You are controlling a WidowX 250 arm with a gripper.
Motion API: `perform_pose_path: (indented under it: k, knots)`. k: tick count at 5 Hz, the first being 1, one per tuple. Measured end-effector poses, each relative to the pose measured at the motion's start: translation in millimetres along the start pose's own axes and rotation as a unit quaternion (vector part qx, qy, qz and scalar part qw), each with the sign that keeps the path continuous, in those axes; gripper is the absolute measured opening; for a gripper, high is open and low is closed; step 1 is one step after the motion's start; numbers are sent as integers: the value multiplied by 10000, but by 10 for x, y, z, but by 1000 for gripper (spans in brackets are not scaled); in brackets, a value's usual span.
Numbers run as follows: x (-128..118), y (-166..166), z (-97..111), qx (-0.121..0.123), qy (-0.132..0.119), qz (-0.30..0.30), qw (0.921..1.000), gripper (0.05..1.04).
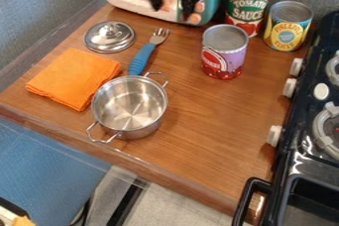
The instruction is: Move a can from top to bottom
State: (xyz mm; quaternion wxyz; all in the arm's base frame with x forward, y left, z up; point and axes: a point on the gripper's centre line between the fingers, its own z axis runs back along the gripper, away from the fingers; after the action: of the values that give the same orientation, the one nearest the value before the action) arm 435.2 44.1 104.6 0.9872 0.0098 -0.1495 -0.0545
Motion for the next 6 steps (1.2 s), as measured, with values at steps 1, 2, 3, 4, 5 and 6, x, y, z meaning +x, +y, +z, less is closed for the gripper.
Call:
perform_pose_path:
  k: [1,2,3,4,5,6]
  knots:
    - [295,-318,204,-90,-377,64,9992,1001]
    - [346,-499,81,-171,-238,197,9994,1001]
    - [354,-667,-32,-87,-121,127,9998,1001]
    - [343,-707,-95,12,-89,153,9998,1001]
    - [276,-708,-248,148,85,153,9997,1001]
    - [248,-732,-292,218,124,162,9996,1001]
